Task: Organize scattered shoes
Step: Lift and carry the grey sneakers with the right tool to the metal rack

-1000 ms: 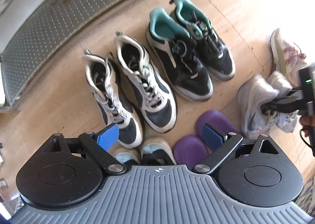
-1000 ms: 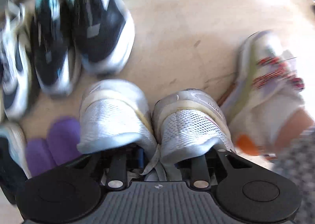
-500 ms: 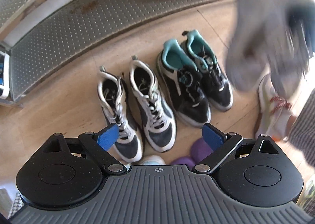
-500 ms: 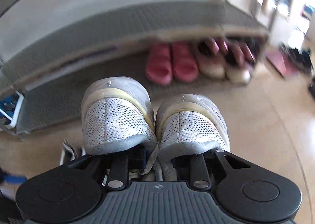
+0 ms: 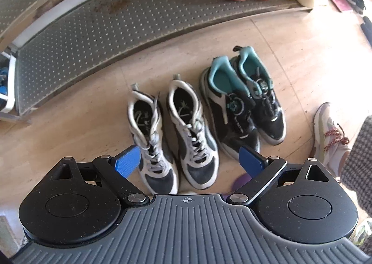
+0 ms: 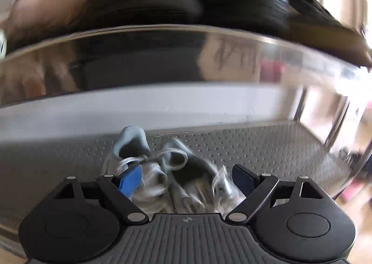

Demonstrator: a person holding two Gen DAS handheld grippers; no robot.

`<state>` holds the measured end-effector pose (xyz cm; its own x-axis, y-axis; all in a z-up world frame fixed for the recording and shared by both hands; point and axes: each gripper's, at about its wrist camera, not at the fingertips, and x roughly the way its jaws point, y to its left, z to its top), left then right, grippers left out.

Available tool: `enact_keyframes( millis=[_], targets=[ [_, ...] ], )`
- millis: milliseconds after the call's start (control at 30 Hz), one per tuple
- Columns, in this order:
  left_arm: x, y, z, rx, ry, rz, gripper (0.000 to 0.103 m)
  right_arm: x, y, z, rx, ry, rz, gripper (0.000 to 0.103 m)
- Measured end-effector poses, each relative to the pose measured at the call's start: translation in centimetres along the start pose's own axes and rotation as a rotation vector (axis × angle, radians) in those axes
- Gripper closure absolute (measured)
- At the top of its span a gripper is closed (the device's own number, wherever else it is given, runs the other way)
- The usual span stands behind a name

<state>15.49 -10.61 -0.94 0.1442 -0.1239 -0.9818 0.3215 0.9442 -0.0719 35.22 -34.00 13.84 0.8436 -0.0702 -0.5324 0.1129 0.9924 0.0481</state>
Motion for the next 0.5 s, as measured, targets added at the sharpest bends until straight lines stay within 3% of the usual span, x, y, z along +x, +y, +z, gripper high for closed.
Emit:
enact_keyframes(
  millis=[100,267,333,400,500],
  targets=[
    [-0.1,-0.3,0.1,-0.001,-0.001,-0.011,0.008,-4.7,-3.0,-1.7,0.116,-0.01,0.008,0.015],
    [-0.4,-1.7,0.5,0.023,-0.04,-0.001,0.008,-10.2,-6.0,-5.3,0.193,-0.034,-0.002,0.011],
    [-0.6,-2.4,0.8,0.051,-0.065,0.0,0.008,-9.7,-6.5,-5.9,0.18,0.022,-0.002,0.014],
    [-0.4,-2.9,1.1,0.095,-0.084,0.027,0.008,-8.7,-6.8,-6.3,0.149,0.005,0.012,0.015],
    [0.8,-4.0,1.7,0.167,-0.078,0.115,0.008,-6.2,-6.6,-6.9,0.06,0.049,-0.033,0.017]
  ],
)
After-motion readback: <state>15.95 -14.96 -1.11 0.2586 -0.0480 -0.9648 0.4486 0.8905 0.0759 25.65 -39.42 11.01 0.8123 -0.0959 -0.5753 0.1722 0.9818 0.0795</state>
